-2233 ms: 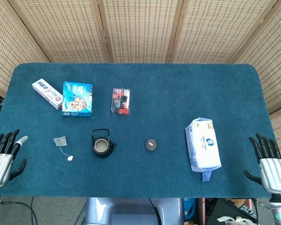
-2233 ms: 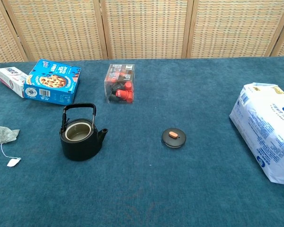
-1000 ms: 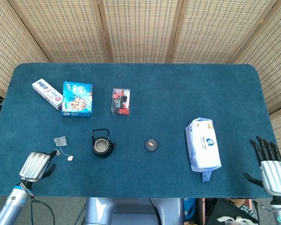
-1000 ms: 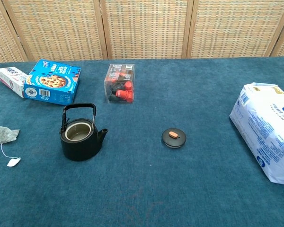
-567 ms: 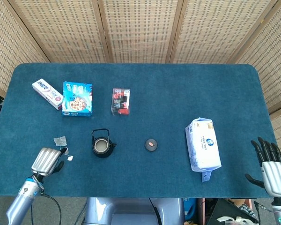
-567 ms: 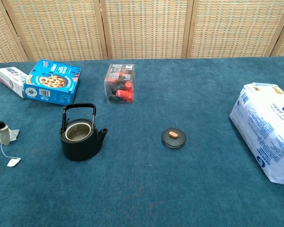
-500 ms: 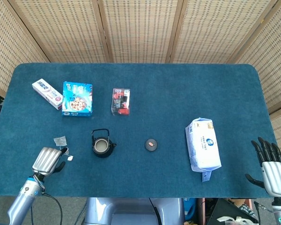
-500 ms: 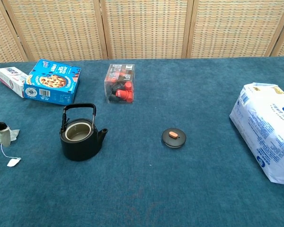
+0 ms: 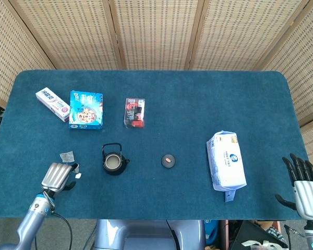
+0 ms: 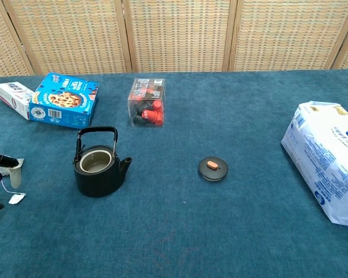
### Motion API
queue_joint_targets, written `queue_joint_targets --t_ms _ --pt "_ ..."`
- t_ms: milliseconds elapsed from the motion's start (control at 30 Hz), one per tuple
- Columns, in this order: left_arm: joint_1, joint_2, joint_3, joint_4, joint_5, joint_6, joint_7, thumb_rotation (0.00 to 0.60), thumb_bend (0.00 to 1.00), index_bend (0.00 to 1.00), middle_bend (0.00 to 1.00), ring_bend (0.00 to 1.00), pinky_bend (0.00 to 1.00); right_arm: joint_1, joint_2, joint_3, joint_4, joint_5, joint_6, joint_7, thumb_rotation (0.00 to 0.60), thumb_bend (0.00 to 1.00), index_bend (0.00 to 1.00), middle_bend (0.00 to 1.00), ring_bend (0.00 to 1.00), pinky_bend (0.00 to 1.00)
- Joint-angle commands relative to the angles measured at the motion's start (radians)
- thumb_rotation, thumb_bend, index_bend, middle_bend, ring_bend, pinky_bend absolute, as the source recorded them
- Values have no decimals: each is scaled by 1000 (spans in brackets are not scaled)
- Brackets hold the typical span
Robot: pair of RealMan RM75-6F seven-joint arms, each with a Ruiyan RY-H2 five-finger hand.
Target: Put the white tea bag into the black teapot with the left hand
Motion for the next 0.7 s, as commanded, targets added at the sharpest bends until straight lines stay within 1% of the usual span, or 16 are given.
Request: queue_joint_targets --t_ms 33,400,700 --pt "-7 -8 1 8 -12 -10 0 600 303 467 807 733 701 -3 3 0 -3 3 1 -2 600 170 11 0 0 26" --pt "-28 -33 -2 29 -50 -26 -5 600 305 481 812 734 701 -15 3 1 -10 18 6 -13 600 170 11 0 0 26" --pt "-40 -38 -6 31 -70 -29 -13 600 304 490 813 735 701 -20 4 2 -15 23 7 -21 600 170 11 0 0 26"
